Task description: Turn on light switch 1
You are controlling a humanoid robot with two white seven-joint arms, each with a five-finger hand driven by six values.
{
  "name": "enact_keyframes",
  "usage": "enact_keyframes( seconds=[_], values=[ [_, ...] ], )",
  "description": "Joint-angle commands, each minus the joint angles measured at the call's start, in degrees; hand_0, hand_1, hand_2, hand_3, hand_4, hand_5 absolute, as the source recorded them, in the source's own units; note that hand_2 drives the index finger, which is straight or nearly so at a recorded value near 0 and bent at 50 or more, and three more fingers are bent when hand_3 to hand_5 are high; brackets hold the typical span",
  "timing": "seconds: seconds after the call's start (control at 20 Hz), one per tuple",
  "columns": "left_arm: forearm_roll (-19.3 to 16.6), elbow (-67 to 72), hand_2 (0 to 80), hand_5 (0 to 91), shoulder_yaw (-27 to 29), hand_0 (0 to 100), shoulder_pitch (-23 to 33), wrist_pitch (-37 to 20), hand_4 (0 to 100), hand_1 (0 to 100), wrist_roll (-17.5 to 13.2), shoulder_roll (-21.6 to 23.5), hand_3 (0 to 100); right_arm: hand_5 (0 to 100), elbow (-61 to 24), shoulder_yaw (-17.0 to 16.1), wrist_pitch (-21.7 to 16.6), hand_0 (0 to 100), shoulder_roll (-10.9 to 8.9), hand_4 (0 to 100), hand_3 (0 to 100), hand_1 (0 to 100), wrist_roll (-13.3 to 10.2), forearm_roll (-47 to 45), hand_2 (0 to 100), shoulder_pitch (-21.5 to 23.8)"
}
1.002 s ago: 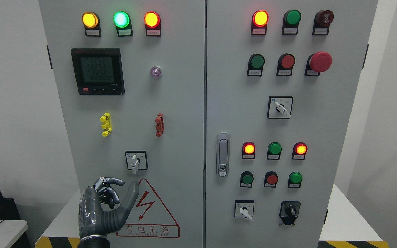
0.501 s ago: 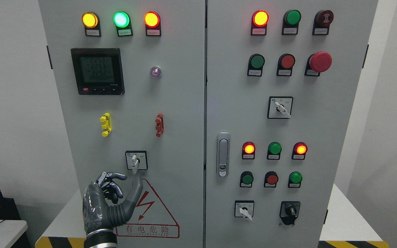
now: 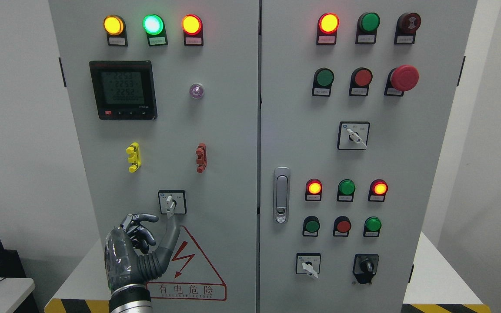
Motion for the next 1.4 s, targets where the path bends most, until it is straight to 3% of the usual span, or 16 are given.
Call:
enact_keyframes(
  seconds=[0.0, 0.45, 1.35],
  values=[
    [0.26, 1.69, 49.4, 81.7, 0.1, 15, -1.39, 0.51, 97, 63, 0.58, -0.28, 93, 0, 0.0, 1.32, 0.04, 12, -0.02, 0, 0, 39, 0.01, 0.26, 0, -0.02],
    [3.6, 1.69, 51.4, 83.8, 0.01, 16, -1.57, 2.18, 97, 63, 0.67, -0.28, 95, 0, 0.0, 1.32, 0.04, 12, -0.02, 0, 0, 39, 0.01, 0.26, 0, -0.02],
    [3.6, 2.13, 56.4, 84.5, -0.43, 17, -3.94, 6.23, 99, 61, 1.28, -0.28, 98, 0, 0.0, 1.32, 0.04, 12, -0.02, 0, 0, 39, 0.01, 0.26, 0, -0.02]
  ],
)
